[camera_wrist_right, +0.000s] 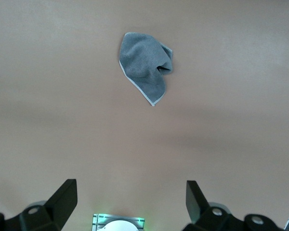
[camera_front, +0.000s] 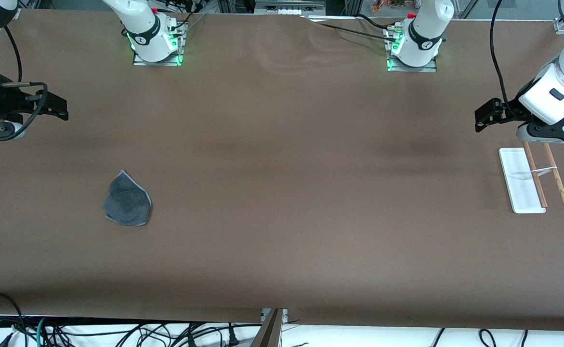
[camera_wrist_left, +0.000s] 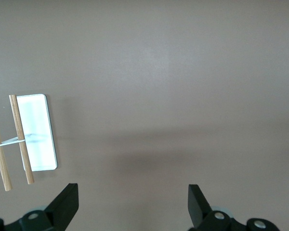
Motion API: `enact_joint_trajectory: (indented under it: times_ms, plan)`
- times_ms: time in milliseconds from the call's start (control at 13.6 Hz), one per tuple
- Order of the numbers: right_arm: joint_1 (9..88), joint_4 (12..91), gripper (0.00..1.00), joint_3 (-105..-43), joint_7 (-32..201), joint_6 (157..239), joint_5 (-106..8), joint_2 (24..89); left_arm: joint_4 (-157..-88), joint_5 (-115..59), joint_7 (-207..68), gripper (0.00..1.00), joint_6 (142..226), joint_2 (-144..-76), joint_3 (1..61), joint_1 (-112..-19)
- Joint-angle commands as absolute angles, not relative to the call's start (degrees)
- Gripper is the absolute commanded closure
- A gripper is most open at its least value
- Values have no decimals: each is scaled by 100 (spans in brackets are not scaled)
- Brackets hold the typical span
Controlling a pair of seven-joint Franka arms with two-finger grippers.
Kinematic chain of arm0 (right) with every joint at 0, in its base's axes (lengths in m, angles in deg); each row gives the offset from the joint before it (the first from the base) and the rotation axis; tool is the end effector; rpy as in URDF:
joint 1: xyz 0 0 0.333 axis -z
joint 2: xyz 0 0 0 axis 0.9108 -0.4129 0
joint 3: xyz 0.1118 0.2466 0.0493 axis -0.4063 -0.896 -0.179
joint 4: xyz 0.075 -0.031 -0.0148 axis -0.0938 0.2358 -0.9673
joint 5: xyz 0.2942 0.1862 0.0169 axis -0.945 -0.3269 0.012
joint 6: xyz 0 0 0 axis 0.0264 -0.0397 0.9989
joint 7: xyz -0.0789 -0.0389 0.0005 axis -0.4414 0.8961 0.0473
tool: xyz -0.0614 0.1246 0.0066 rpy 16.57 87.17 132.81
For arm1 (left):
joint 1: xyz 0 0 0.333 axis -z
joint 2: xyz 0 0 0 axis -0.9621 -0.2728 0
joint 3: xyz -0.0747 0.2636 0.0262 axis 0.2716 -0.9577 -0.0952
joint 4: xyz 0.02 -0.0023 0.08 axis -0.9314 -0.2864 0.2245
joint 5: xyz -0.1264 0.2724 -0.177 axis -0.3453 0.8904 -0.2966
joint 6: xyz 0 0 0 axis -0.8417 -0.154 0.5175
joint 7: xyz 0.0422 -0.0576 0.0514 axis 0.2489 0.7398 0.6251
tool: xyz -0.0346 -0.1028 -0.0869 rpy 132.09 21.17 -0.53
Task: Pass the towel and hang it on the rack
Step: 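Reach the right gripper down toward the grey towel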
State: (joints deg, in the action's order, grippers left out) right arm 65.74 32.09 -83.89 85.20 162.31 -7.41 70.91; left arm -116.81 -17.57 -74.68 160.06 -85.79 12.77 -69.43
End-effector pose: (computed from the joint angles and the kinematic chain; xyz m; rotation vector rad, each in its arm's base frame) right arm 0.5246 0.0241 0.5337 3.0562 0.2178 -0.2395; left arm 0.5149 -0.0363 0.5188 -3.1096 0.0877 0.0489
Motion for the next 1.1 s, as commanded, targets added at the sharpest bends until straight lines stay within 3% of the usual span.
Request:
enact_joint_trajectory:
  times_ms: [0, 1029]
  plan:
    - [6640, 3267, 0, -8421, 8524, 16255, -790, 7134, -11473, -1754, -7559, 0, 15852, -8674, 1303, -6969]
    - [6640, 3267, 0, -8421, 8541, 16492, -817, 6862, -11473, -1754, -7577, 0, 15852, -8674, 1303, -6969]
